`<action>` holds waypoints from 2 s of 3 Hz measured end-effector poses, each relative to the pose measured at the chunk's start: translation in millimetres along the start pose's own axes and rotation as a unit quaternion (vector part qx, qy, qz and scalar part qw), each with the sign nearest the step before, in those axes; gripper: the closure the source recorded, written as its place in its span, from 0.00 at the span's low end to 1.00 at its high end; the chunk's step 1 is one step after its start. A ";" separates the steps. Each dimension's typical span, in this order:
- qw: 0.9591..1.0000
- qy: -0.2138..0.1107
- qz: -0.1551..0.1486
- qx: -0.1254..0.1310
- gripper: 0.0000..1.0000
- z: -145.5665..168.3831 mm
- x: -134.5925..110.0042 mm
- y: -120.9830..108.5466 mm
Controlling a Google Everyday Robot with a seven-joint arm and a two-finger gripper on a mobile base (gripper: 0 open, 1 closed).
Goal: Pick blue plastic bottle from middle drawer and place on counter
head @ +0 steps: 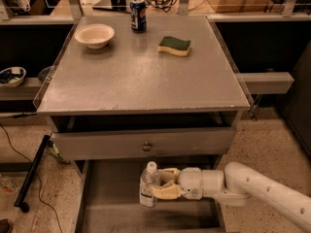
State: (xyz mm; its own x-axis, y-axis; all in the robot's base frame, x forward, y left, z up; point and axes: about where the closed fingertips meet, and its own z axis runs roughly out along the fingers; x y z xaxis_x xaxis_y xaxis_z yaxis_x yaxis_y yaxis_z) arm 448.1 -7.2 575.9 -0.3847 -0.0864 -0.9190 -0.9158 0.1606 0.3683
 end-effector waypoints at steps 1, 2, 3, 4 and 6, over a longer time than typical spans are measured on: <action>1.000 -0.004 -0.003 -0.001 1.00 -1.9 -11.5 -1.9; 1.000 -0.010 -0.022 0.007 1.00 -14.7 -37.2 -1.4; 0.999 -0.016 -0.038 0.025 1.00 -37.3 -65.5 -0.4; 0.998 -0.017 -0.048 0.038 1.00 -54.5 -83.6 1.3; 0.995 -0.019 -0.070 0.062 1.00 -90.2 -120.6 11.7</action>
Offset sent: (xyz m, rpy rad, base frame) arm 0.0252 -0.0299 0.0695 0.0012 -0.1022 -0.0409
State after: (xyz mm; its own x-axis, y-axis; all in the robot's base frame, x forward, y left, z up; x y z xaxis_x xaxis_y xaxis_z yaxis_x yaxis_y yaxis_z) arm 473.3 -83.6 703.8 -0.2471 -0.0807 -0.9656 -0.9379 0.2702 0.2175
